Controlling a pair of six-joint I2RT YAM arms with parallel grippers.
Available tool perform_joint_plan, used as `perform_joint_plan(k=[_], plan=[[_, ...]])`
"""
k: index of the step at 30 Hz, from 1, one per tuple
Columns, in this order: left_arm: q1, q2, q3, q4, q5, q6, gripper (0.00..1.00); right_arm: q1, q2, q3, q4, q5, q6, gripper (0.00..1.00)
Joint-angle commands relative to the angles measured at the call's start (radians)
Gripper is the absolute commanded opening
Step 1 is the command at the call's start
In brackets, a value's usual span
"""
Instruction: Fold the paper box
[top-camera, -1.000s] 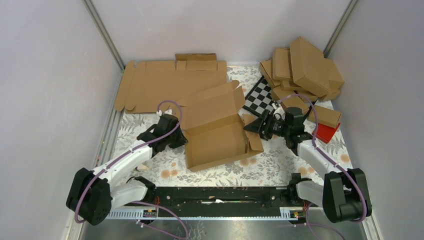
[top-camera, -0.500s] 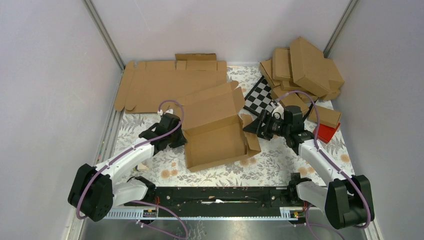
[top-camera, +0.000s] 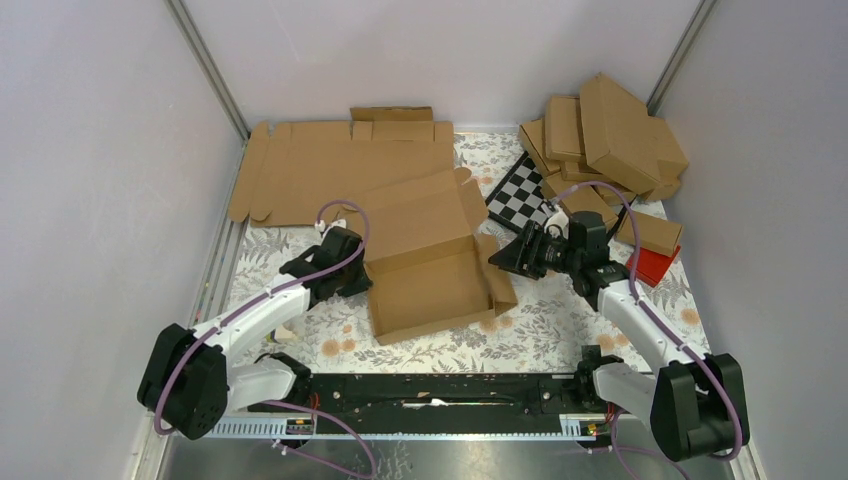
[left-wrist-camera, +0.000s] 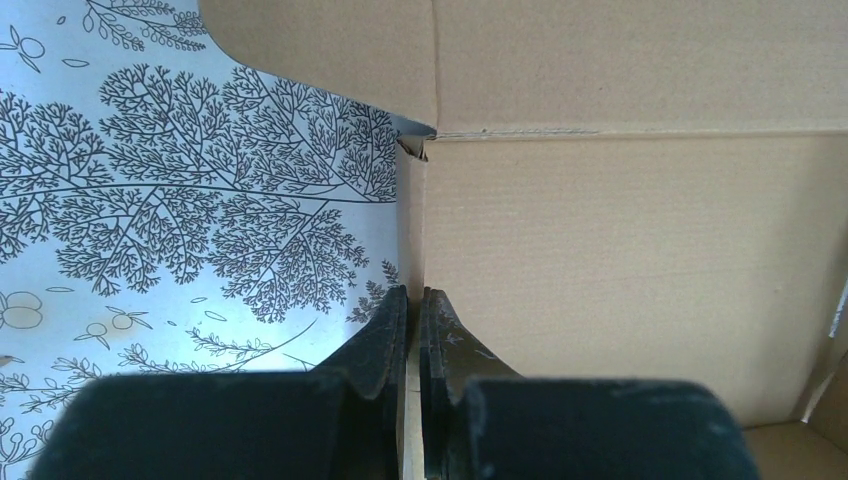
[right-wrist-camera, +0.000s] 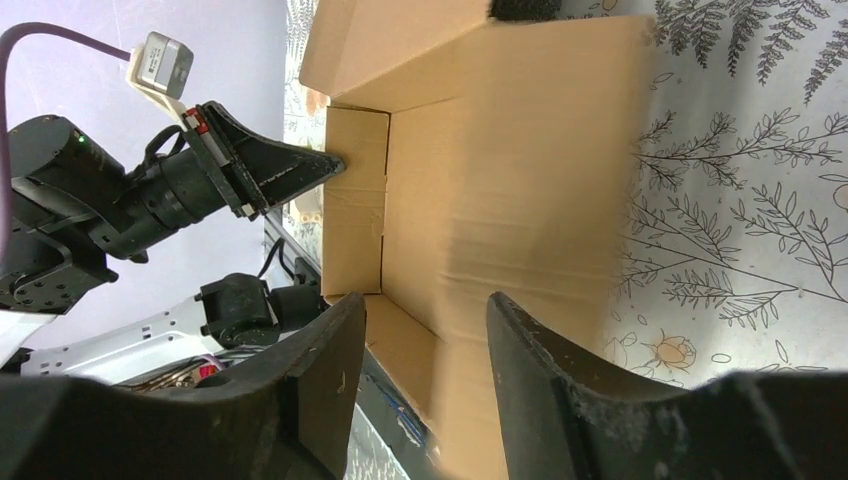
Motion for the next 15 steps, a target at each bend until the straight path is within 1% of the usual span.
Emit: perform_joint_plan(k=[1, 2, 4, 7, 8, 10, 12, 15], plan=[[-0.017, 0.003, 0.054, 0.026, -0.033, -0.012, 0.00, 0.016, 0.034, 0.026, -0.041, -0.028, -0.031, 0.55], [-0.020, 0.005, 0.055, 0.026, -0.038, -0.013, 0.00, 0.024, 0.056, 0.034, -0.073, -0.023, -0.044, 0.55], [-0.025, 0.011, 0.059, 0.025, -0.043, -0.011, 0.00, 0.045, 0.084, 0.041, -0.084, -0.010, -0.059, 0.55], [-0.035, 0.013, 0.059, 0.024, -0.053, -0.010, 0.00, 0.075, 0.093, 0.058, -0.119, 0.048, -0.084, 0.56], [-0.036, 0.012, 0.060, 0.023, -0.056, -0.010, 0.00, 0.076, 0.090, 0.066, -0.138, 0.065, -0.096, 0.57], [-0.038, 0.010, 0.059, 0.019, -0.067, -0.009, 0.00, 0.076, 0.056, 0.085, -0.184, 0.140, -0.127, 0.69], [-0.040, 0.009, 0.059, 0.015, -0.076, -0.008, 0.00, 0.073, 0.013, 0.100, -0.223, 0.218, -0.154, 0.71], [-0.040, 0.007, 0.055, 0.016, -0.074, -0.008, 0.00, 0.046, -0.033, 0.113, -0.234, 0.240, -0.170, 0.71]])
